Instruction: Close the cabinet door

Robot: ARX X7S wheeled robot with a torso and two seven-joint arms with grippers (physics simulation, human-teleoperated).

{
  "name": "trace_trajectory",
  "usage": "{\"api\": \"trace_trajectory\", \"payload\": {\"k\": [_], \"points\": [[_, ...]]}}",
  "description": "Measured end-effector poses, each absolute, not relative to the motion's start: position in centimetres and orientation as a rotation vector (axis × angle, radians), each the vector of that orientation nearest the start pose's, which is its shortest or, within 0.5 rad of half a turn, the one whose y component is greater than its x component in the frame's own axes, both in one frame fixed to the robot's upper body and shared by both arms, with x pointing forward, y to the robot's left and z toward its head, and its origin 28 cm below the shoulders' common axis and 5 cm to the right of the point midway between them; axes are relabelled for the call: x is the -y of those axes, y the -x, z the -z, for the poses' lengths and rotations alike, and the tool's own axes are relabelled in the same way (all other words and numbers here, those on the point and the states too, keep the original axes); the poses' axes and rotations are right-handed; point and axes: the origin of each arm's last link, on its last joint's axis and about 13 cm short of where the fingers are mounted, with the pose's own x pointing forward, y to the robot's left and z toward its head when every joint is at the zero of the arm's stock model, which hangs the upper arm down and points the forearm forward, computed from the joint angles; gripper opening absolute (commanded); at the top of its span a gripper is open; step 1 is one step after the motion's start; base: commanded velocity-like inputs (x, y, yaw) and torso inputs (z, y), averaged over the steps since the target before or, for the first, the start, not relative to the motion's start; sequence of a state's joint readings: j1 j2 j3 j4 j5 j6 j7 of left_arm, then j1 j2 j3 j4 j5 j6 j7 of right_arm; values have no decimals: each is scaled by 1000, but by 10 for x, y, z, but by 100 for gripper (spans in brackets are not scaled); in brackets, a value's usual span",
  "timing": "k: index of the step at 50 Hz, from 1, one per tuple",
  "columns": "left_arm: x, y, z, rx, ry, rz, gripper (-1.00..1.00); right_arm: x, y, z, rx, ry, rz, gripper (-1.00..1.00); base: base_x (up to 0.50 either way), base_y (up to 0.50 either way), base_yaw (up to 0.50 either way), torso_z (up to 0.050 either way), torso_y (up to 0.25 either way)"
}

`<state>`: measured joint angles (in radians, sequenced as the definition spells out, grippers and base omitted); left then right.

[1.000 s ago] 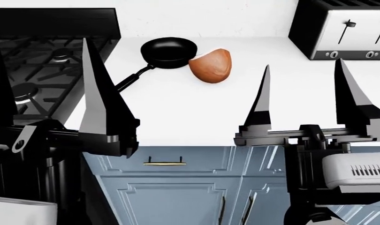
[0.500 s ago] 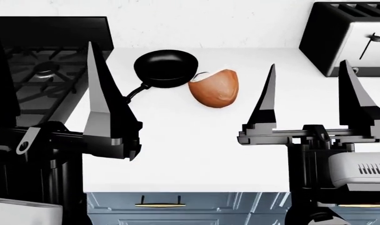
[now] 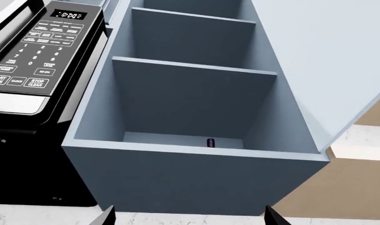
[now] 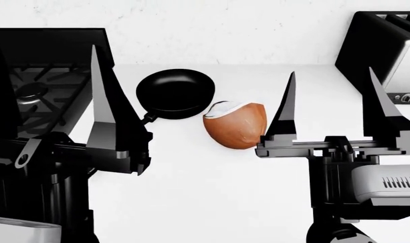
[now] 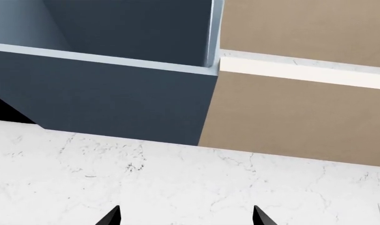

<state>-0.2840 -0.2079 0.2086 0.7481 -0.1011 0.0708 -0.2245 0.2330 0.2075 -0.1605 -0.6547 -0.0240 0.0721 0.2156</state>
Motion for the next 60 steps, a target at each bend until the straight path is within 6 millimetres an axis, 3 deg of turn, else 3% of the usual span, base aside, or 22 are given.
{"api": "trace_trajectory", "payload": {"k": [42, 47, 60], "points": [[-191, -196, -222, 1052, 72, 112, 100, 98, -214, -194, 807, 27, 27, 100, 0, 0, 0, 48, 48], [-192, -195, -223, 1062, 90, 113, 100, 101, -211, -207, 843, 11, 27, 100, 0, 0, 0, 0, 0], [-197, -198, -226, 1093, 111, 100, 100, 117, -210, -262, 950, -57, 69, 100, 0, 0, 0, 0, 0]]}}
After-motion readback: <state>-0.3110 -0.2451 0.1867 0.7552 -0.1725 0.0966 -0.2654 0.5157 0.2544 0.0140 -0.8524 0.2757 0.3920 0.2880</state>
